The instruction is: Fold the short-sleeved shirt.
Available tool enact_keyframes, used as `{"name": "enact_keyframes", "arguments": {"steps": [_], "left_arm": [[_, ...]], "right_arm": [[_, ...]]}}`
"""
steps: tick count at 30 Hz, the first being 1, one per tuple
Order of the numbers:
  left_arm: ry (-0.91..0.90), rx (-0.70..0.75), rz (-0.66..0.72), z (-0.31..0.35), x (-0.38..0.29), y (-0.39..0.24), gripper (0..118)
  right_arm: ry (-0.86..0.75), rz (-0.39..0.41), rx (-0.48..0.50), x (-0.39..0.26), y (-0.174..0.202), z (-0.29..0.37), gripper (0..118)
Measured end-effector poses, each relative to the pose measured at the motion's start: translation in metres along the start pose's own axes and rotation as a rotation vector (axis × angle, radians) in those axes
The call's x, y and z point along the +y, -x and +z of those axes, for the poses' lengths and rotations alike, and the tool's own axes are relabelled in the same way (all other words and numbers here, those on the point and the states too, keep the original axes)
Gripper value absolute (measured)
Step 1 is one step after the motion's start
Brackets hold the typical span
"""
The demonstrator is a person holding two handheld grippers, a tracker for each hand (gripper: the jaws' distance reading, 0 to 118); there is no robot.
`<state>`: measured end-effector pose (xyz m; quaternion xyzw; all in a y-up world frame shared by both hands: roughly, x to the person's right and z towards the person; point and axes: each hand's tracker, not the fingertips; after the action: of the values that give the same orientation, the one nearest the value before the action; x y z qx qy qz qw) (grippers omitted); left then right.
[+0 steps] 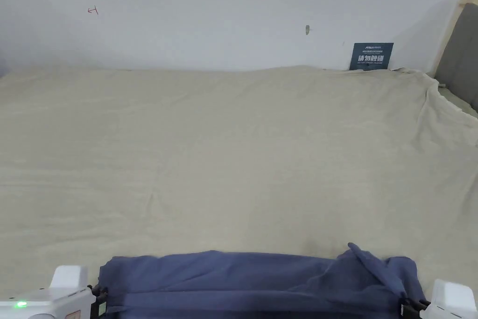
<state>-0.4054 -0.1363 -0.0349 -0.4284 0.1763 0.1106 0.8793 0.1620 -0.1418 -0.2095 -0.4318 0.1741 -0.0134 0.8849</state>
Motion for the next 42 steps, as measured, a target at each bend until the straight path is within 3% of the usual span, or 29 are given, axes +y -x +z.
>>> {"name": "enact_keyframes", "arguments": {"steps": [5,11,13,14,15,16,17,18,28,36,38,41,42], "left_arm": [[0.023,0.029,0.005,-0.02,-0.014,-0.002,1],[0.032,0.046,0.014,-0.008,-0.012,-0.015,5],[0.041,0.044,0.024,-0.01,-0.009,-0.011,23],[0.042,0.046,0.03,-0.006,-0.007,-0.013,38],[0.04,0.053,0.039,-0.001,-0.003,-0.015,66],[0.032,0.059,0.045,0.005,0.0,-0.018,85],[-0.001,0.051,0.054,0.003,0.002,-0.011,100],[-0.048,0.036,0.063,0.012,0.008,-0.012,106],[-0.485,0.045,0.008,0.104,0.076,-0.056,105],[-0.713,0.096,-0.037,0.12,0.083,-0.096,95],[-0.729,0.094,-0.043,0.12,0.081,-0.1,83],[-0.74,0.07,-0.037,0.118,0.077,-0.1,38],[-0.741,0.061,-0.02,0.117,0.077,-0.1,19]], "right_arm": [[0.04,-0.038,-0.04,-0.015,-0.005,-0.025,2],[0.045,-0.026,-0.067,-0.016,0.005,-0.023,3],[0.043,-0.021,-0.067,-0.013,0.009,-0.015,13],[0.037,-0.012,-0.08,-0.01,0.012,-0.009,26],[0.01,0.003,-0.089,-0.007,0.016,-0.002,50],[-0.022,0.015,-0.088,-0.002,0.018,0.006,64],[-0.058,0.02,-0.075,0.004,0.022,0.015,74],[-0.098,0.022,-0.066,0.012,0.026,0.025,78],[-0.468,0.117,-0.021,0.086,0.09,0.097,78],[-0.601,0.192,-0.049,0.097,0.133,0.107,78],[-0.622,0.196,-0.049,0.096,0.138,0.109,76],[-0.659,0.192,-0.048,0.094,0.143,0.112,55],[-0.667,0.194,-0.051,0.094,0.144,0.112,38]]}}
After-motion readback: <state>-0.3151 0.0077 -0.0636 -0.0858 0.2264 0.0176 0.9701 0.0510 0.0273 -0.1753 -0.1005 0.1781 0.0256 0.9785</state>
